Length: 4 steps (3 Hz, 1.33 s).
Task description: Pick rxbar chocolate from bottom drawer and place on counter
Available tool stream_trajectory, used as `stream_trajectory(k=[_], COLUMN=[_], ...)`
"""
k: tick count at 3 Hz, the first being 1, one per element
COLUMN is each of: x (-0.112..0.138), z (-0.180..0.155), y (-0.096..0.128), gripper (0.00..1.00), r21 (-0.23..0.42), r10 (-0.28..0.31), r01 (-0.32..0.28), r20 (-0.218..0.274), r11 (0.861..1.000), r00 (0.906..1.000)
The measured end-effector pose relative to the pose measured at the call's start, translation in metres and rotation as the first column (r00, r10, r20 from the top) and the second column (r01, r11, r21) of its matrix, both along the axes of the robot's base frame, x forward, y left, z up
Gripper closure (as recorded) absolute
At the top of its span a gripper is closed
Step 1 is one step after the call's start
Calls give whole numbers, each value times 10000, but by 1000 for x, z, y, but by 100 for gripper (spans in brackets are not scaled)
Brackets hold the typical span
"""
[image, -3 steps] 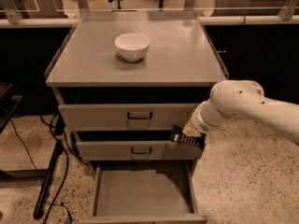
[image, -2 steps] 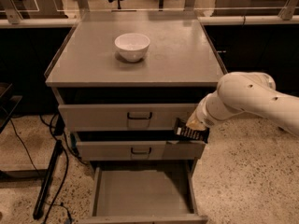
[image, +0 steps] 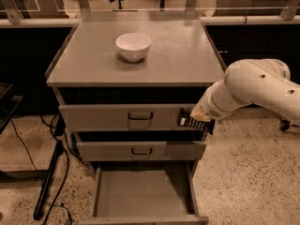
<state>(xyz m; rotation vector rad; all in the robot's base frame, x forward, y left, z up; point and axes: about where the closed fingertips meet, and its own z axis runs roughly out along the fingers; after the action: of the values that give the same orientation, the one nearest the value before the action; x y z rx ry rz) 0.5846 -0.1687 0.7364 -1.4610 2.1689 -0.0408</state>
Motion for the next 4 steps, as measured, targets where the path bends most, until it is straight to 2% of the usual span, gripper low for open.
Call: stream_trajectory(k=[1,2,3,4], x=[1,9,23,24], z=[15,49,88,92], y=[3,5,7,7], gripper=[100,100,100,100], r21=[55,-184,-332,-341], r10=[116,238,307,311], r01=[-118,-221,-250,-250], r20=[297,1008,1864,1951], r11=[9999,9996,9991,9991], r00=[9995,9946,9820,9803])
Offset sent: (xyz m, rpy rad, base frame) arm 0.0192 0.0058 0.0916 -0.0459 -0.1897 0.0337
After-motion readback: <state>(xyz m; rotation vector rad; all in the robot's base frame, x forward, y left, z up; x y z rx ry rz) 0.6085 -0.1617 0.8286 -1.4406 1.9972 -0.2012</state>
